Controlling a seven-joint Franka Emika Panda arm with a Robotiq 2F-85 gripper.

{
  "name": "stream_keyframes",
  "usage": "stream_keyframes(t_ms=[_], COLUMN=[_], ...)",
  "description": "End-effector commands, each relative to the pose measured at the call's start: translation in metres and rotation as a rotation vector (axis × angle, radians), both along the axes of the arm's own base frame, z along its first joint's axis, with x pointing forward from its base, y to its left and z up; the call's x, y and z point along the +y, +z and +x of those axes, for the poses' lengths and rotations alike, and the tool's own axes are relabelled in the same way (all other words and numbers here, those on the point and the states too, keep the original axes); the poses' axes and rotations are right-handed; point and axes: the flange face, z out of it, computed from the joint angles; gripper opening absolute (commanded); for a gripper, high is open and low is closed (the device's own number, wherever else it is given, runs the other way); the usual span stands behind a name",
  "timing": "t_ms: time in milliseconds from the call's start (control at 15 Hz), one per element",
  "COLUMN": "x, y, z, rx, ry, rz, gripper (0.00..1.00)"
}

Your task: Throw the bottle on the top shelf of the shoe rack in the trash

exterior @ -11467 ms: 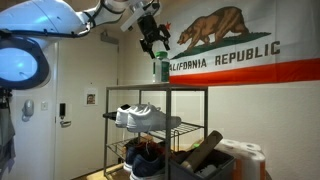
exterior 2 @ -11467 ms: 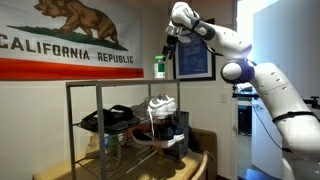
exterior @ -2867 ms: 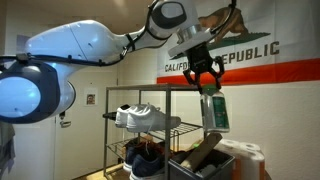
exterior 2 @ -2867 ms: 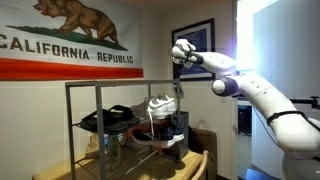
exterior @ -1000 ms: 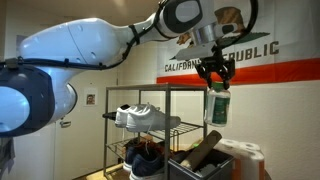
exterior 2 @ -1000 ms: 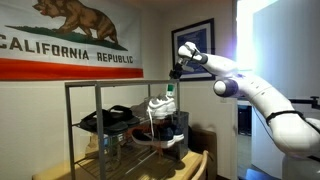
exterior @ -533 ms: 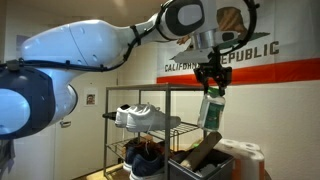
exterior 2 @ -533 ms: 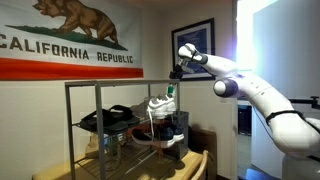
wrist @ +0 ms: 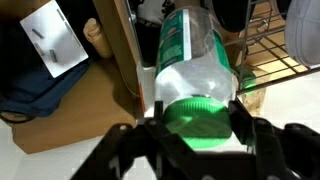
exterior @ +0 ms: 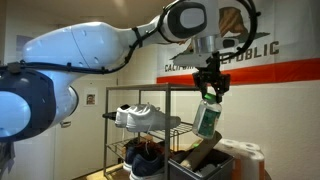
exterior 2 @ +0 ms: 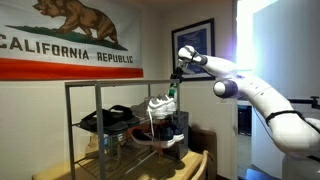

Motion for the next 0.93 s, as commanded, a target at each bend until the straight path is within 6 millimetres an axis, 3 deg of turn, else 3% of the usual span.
stream_keyframes(t_ms=[0, 600, 667, 867], x=[-0.002, -0.007, -0.007, -0.007], y=[-0.001, -0.019, -0.02, -0.022], z=[-0.007, -0.012, -0.012, -0.012], rx=[0.04, 0.137, 0.144, 0.154], ry=[-0.019, -0.012, -0.011, -0.007], rz=[0.025, 0.019, 0.017, 0.012], gripper=[0.4, 0.4, 0.9, 1.0])
